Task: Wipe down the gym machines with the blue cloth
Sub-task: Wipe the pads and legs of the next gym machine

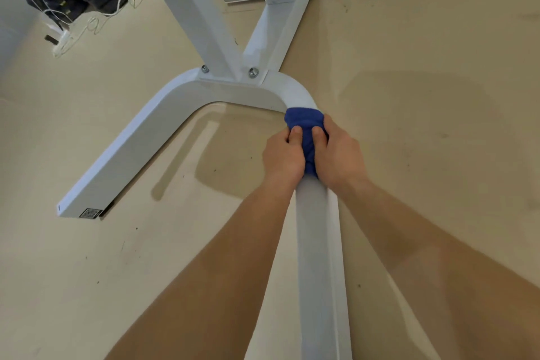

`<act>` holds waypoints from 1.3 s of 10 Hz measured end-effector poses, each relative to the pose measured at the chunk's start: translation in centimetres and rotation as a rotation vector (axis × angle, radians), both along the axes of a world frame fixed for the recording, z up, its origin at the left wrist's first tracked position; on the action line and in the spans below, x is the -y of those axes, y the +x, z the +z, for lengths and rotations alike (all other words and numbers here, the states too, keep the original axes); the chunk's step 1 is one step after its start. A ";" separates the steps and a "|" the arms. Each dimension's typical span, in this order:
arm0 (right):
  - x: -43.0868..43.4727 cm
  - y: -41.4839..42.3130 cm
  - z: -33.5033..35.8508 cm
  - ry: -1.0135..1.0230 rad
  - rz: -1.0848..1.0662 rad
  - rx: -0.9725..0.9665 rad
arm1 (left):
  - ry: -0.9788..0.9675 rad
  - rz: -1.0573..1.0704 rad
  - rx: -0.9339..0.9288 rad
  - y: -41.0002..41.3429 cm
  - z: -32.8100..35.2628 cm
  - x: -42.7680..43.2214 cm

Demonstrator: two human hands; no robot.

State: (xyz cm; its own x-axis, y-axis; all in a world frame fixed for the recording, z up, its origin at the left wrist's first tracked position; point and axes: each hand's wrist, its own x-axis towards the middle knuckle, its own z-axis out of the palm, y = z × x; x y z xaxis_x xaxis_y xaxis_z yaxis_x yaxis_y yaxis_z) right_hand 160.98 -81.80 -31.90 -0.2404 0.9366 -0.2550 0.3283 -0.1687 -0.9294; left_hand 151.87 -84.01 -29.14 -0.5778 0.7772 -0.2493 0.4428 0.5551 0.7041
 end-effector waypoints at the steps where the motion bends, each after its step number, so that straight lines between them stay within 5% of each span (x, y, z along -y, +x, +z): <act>1: -4.2 -0.9 0.5 0.033 0.074 0.043 | -0.001 0.055 0.004 -0.9 -0.3 -3.7; 3: -11.8 -2.7 1.4 0.077 0.184 0.015 | -0.056 0.230 0.065 -3.2 -0.6 -9.4; 5: -14.0 -3.5 -1.7 -0.007 0.150 0.409 | -0.102 0.229 0.086 -5.6 -1.0 -11.7; 7: -15.0 -3.9 2.2 0.187 0.038 0.066 | -0.095 0.294 0.222 -6.8 -0.8 -12.4; 8: -14.2 -5.9 2.8 0.108 0.391 0.165 | -0.089 0.389 0.397 -6.5 -0.1 -12.3; 11: -10.9 -4.4 2.0 0.121 0.279 0.226 | -0.055 0.197 0.308 -5.2 -0.4 -9.8; 13: -3.6 -0.6 0.6 0.031 0.124 0.094 | -0.092 -0.044 0.303 -2.6 0.0 -3.0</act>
